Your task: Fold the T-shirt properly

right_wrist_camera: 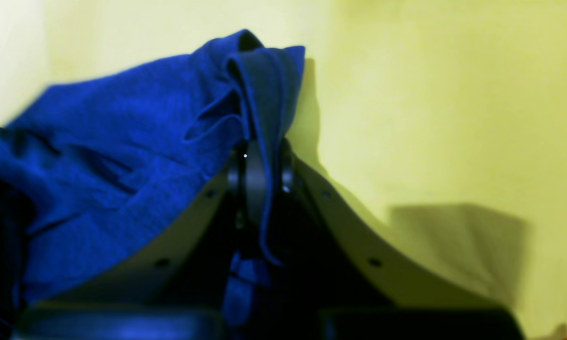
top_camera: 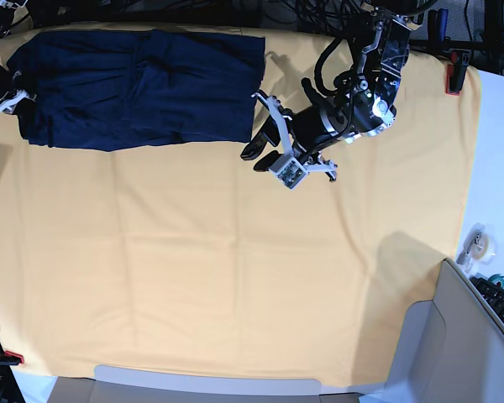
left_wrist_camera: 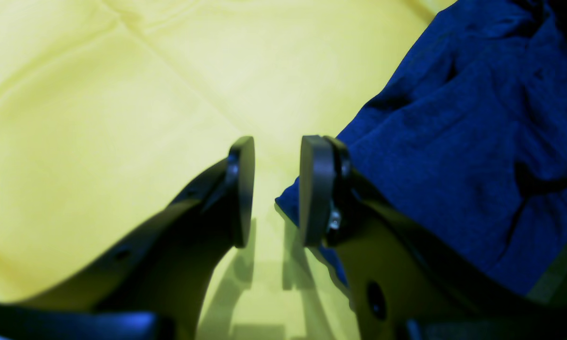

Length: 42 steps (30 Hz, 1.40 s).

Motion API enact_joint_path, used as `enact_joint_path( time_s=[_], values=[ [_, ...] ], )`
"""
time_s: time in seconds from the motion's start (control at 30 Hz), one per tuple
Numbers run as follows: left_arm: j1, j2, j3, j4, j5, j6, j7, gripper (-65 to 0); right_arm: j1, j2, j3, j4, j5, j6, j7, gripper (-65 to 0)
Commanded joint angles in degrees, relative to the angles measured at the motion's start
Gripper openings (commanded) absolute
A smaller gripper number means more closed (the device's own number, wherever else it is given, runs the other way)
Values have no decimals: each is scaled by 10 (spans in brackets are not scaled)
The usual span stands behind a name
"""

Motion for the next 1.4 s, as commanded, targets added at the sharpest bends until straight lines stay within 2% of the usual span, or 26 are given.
enact_joint_path(
  time_s=[0.0, 0.23, 0.47, 0.63, 1.0, 1.27, 1.37],
  values=[
    [-7, -2, -16, 12, -7, 0, -15, -485, -12, -7, -5, 34, -3, 8, -26, -650],
    [-5, -3, -75, 12, -8, 0, -9, -485, -33, -44, -107, 201, -7, 8, -26, -650],
    [-4, -4, -121, 12, -8, -1, -8, -485, -14, -79, -238, 278, -7, 8, -26, -650],
    [-4, -4, -140, 12, -9, -1, -8, -485, 9, -82, -319, 313, -7, 8, -25, -650],
    [7, -4, -140, 12, -9, -1, -10, -485, 15, -86, -345, 361, -3, 8, -25, -650],
    [5, -4, -140, 12, -8, -1, -10, -485, 45, -104, -447, 360, -8, 8, -23, -650],
    [4, -4, -140, 12, -8, -1, -9, -485, 55, -123, -468, 357, -41, 8, -24, -650]
  ],
)
